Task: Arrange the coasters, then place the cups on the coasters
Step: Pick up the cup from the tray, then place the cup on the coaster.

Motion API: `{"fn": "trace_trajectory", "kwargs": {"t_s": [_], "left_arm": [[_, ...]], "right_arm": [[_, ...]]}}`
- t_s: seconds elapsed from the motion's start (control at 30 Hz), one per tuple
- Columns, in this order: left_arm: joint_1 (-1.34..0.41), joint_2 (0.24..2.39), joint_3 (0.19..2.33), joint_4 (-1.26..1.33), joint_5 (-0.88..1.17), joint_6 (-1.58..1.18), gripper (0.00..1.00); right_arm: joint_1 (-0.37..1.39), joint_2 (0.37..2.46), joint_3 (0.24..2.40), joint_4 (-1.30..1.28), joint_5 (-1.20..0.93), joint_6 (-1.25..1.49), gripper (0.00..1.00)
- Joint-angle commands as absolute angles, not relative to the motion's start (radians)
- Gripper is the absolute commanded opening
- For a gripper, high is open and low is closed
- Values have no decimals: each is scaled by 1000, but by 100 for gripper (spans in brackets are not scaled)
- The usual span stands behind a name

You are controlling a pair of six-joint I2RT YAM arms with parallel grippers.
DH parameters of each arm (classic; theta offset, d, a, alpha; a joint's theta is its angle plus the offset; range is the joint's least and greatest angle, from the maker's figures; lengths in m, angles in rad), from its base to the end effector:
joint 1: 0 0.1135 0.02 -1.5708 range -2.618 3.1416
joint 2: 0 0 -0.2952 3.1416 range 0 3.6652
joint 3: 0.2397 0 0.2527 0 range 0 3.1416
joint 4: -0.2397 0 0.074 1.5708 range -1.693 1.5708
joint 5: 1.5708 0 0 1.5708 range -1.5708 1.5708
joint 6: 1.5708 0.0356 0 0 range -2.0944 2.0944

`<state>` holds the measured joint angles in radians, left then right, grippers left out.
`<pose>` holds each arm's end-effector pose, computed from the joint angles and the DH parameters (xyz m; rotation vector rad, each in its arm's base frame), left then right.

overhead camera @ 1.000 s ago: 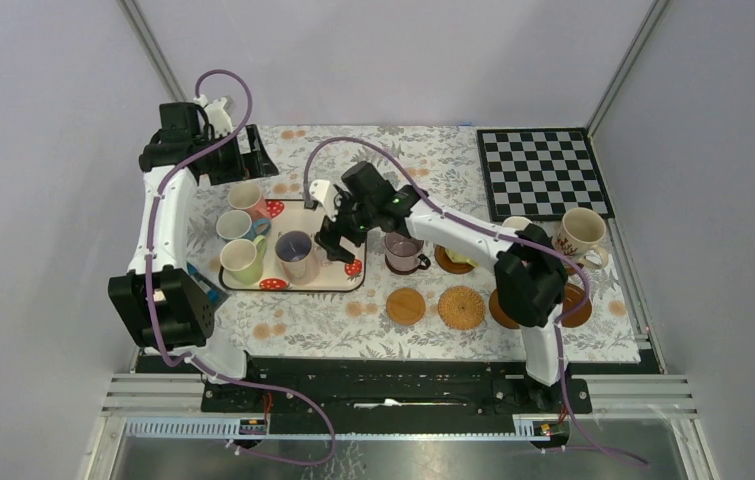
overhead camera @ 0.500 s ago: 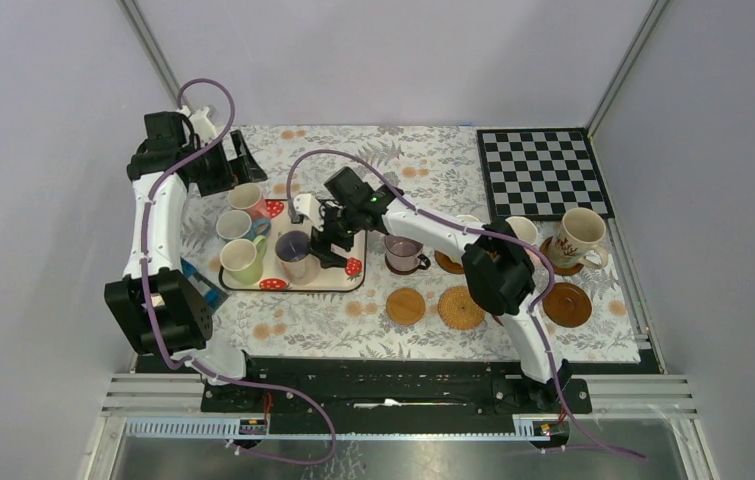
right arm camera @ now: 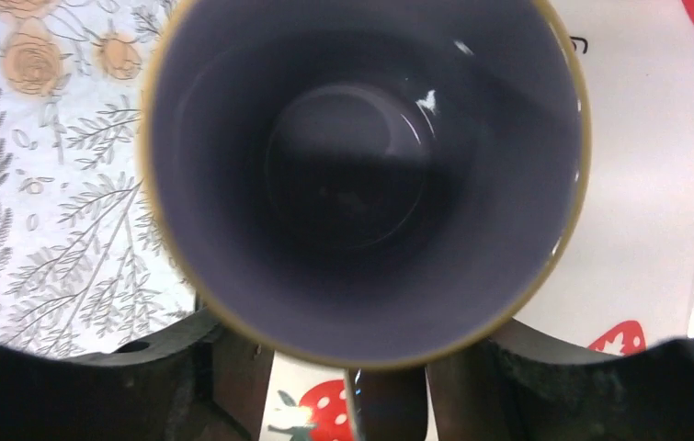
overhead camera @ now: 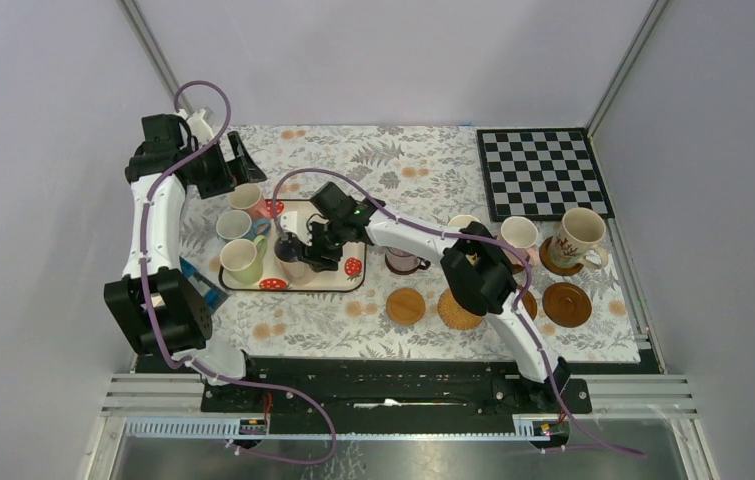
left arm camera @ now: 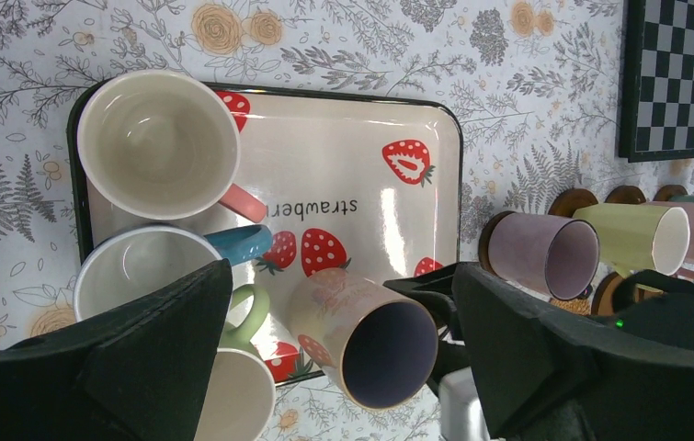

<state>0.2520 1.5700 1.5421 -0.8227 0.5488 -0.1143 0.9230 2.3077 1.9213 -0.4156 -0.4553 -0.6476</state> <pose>0.3297 0.0657 0.3834 -0.1813 2.3329 -0.5932 0.3146 0.4417 0.2190 -1.8238 1.5116 0.6721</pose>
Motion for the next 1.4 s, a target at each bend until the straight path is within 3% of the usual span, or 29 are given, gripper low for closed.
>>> {"fn": "trace_trajectory", "kwargs": {"t_s": [0.0,0.1,0.37,0.4,0.93,1.37], "left_arm": [[261,1529,1533,-779,579,-132,99],[262,1525,1521,-771,580,-132,99],[264,1533,1498,-739,597,-141,99],[263,1536,1499,-737,599,-142,99],[263,1563,1503,-672,641,-152,99],[186,1584,1491,-649,628,-91,99]], "right_arm": [[932,2343,1997,-440,-429,-676,56],[931,2326,1981,-417,-420,-668,46],[931,2222,1869,-298,-424,-654,2],[931,2211,1858,-284,-424,-649,0],[840,1879,1652,58,-460,-358,0],[563,1469,1460,-231,-477,-326,0]]}}
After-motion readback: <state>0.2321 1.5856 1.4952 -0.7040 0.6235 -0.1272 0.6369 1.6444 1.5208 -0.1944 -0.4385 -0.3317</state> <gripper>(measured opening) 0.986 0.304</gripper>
